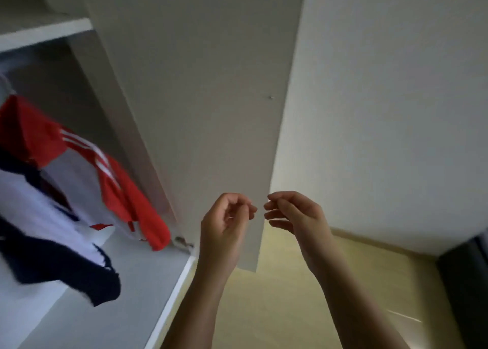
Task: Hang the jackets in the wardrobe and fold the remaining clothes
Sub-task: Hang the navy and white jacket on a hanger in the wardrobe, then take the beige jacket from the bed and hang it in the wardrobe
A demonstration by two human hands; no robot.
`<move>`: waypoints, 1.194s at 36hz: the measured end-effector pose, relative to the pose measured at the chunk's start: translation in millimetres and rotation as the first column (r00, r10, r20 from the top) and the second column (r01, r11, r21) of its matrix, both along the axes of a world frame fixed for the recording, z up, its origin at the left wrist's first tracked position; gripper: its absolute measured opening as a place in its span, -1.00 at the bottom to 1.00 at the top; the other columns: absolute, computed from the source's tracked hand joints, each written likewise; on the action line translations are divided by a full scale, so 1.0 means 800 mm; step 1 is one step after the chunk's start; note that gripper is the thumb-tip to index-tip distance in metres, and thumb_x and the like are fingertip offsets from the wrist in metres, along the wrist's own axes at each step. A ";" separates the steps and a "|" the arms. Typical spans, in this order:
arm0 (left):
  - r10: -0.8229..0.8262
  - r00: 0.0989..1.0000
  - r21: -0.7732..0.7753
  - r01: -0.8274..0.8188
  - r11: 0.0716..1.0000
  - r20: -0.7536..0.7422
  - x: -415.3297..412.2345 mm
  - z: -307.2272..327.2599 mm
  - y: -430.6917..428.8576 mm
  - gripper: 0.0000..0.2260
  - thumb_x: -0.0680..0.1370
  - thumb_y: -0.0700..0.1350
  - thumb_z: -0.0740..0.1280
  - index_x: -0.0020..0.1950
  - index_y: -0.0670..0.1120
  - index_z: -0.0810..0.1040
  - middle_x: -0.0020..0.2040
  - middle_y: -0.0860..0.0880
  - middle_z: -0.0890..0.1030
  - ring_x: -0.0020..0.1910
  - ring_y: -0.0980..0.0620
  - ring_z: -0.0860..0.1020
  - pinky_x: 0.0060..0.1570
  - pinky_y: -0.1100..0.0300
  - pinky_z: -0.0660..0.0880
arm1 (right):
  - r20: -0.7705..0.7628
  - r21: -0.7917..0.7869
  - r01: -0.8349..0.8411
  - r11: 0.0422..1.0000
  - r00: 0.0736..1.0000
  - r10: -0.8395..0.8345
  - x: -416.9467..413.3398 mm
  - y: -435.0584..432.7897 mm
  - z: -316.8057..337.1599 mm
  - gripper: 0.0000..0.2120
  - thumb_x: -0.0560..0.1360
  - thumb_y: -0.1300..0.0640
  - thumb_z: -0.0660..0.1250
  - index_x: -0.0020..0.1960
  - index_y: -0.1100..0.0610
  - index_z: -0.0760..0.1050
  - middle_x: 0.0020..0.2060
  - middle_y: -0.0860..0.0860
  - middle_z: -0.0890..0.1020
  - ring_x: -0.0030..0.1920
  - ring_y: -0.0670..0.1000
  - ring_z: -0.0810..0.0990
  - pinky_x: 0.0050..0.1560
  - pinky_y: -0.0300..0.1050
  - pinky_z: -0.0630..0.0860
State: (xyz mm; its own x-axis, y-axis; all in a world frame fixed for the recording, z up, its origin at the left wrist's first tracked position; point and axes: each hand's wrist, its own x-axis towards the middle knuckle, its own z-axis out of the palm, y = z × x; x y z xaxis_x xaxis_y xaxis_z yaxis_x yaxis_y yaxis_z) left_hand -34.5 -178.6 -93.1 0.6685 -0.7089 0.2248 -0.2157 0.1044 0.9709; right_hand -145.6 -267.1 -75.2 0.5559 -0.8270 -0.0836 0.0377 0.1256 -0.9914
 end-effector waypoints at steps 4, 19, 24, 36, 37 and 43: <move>-0.104 0.995 0.019 0.104 0.994 -0.004 -0.106 -0.003 -0.056 -0.87 0.56 -0.20 0.28 -0.09 0.02 0.56 -0.20 0.13 0.66 -0.16 0.15 0.63 -0.17 0.36 0.54 | 0.002 0.008 0.129 0.992 0.992 -0.129 -0.120 -0.034 -0.001 -0.77 0.58 0.32 0.17 -0.06 0.17 0.60 -0.21 0.08 0.68 -0.20 0.00 0.65 -0.12 -0.10 0.56; -0.623 0.782 0.022 0.624 0.781 -0.023 -0.499 -0.012 -0.219 -0.85 0.56 -0.29 0.26 -0.08 -0.06 0.55 -0.19 0.01 0.66 -0.20 0.09 0.62 -0.17 0.36 0.51 | -0.012 -0.034 0.667 0.744 0.744 -0.668 -0.575 -0.111 -0.006 -0.76 0.59 0.31 0.17 -0.06 0.14 0.60 -0.24 0.04 0.68 -0.23 -0.01 0.64 -0.20 -0.19 0.55; -0.778 0.628 0.053 0.777 0.627 0.015 -0.598 -0.025 -0.272 -0.85 0.57 -0.23 0.27 -0.06 -0.01 0.56 -0.16 0.01 0.66 -0.17 0.08 0.63 -0.14 0.30 0.54 | -0.028 -0.014 0.779 0.627 0.626 -0.779 -0.672 -0.121 -0.018 -0.78 0.59 0.30 0.17 -0.03 0.16 0.60 -0.18 0.12 0.68 -0.19 0.00 0.65 -0.11 -0.13 0.59; -0.963 0.260 0.056 0.965 0.256 -0.073 -0.839 -0.071 -0.478 -0.81 0.54 -0.22 0.28 -0.11 0.06 0.59 -0.19 -0.03 0.66 -0.20 0.04 0.64 -0.15 0.27 0.55 | -0.096 0.029 0.954 0.298 0.300 -0.949 -0.879 -0.240 -0.059 -0.78 0.59 0.33 0.17 -0.06 0.18 0.58 -0.24 0.06 0.65 -0.23 0.00 0.63 -0.14 -0.13 0.56; -0.968 0.237 0.063 0.970 0.233 -0.077 -0.858 -0.072 -0.499 -0.79 0.55 -0.25 0.28 -0.11 0.05 0.59 -0.20 -0.02 0.66 -0.20 0.04 0.64 -0.15 0.25 0.55 | -0.097 0.043 0.962 0.269 0.272 -0.957 -0.894 -0.253 -0.059 -0.78 0.59 0.33 0.16 -0.07 0.19 0.57 -0.24 0.08 0.64 -0.25 0.00 0.62 -0.17 -0.17 0.56; -0.995 0.072 0.106 0.992 0.064 -0.072 -0.979 -0.065 -0.609 -0.83 0.55 -0.21 0.27 -0.12 0.03 0.58 -0.21 0.00 0.67 -0.23 0.08 0.63 -0.19 0.31 0.53 | -0.135 0.045 0.989 0.142 0.147 -0.980 -0.988 -0.323 -0.064 -0.76 0.59 0.33 0.16 -0.08 0.17 0.58 -0.29 0.00 0.66 -0.27 -0.04 0.63 -0.23 -0.23 0.56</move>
